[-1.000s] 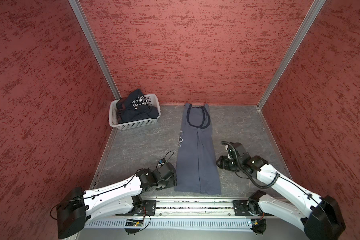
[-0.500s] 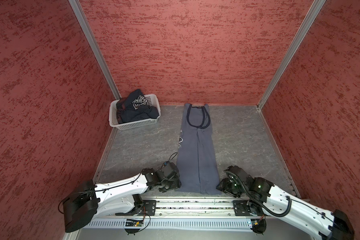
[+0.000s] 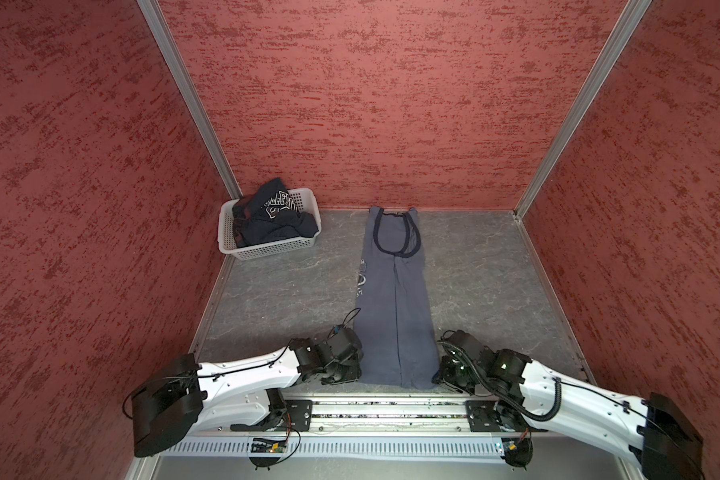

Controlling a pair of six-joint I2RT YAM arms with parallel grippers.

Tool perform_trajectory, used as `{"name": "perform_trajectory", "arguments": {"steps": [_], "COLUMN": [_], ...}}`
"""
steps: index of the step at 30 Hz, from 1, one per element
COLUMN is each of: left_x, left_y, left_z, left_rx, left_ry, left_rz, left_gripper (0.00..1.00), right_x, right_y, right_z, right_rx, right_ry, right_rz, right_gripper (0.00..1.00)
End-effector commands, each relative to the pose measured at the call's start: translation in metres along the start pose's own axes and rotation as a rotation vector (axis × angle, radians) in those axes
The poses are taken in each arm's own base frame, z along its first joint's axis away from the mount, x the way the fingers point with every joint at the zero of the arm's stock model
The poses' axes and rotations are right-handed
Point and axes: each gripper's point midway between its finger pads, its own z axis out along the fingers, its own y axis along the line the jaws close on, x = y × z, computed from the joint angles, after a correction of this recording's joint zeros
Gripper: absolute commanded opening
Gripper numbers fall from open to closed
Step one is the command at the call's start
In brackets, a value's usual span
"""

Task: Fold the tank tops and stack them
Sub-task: 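Grasp the near hem with both grippers and fold it toward the straps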

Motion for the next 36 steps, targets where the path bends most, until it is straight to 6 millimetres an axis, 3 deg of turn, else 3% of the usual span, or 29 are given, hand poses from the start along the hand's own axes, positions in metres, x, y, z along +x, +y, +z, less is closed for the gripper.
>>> {"name": "perform_trajectory", "arguments": {"steps": [1,5,9,17,23,26,31,36], "left_x": [-0.005,-0.022,-0.061,-0.171,-0.249,-0.277,-0.312,-0.337], "left_y": [-0.008,-0.026,-0.050,-0.081,-0.094,-0.100,-0.099,-0.096], "left_z": [-0.001,-0.012,-0.032,-0.058,-0.069,-0.069,-0.057,-0.039], "left_rx": [0.018,0.057,0.107,0.136,0.158,0.157,0.156,0.145], "left_ry": [-0.019,-0.083,-0.188,-0.382,-0.469,-0.493,-0.491,-0.471], "left_rz": [0.019,0.033,0.051,0.030,-0.005,-0.007,-0.029,-0.046], "left_gripper": [0.22,0.14,0.10,0.05,0.04,0.04,0.05,0.07], "right_x": [-0.013,-0.025,-0.058,-0.168,-0.245,-0.277,-0.317,-0.343], "right_y": [0.019,0.029,0.041,0.100,0.132,0.139,0.144,0.141], "right_z": [-0.009,-0.024,-0.048,-0.090,-0.091,-0.083,-0.068,-0.052], "right_rx": [-0.040,-0.029,0.035,-0.047,-0.082,-0.066,-0.077,-0.075], "right_ry": [-0.069,-0.142,-0.276,-0.503,-0.549,-0.541,-0.520,-0.504], "right_rz": [0.005,-0.021,-0.061,-0.204,-0.266,-0.279,-0.280,-0.260], "right_gripper": [0.10,0.04,0.00,0.00,0.00,0.00,0.00,0.00]}}
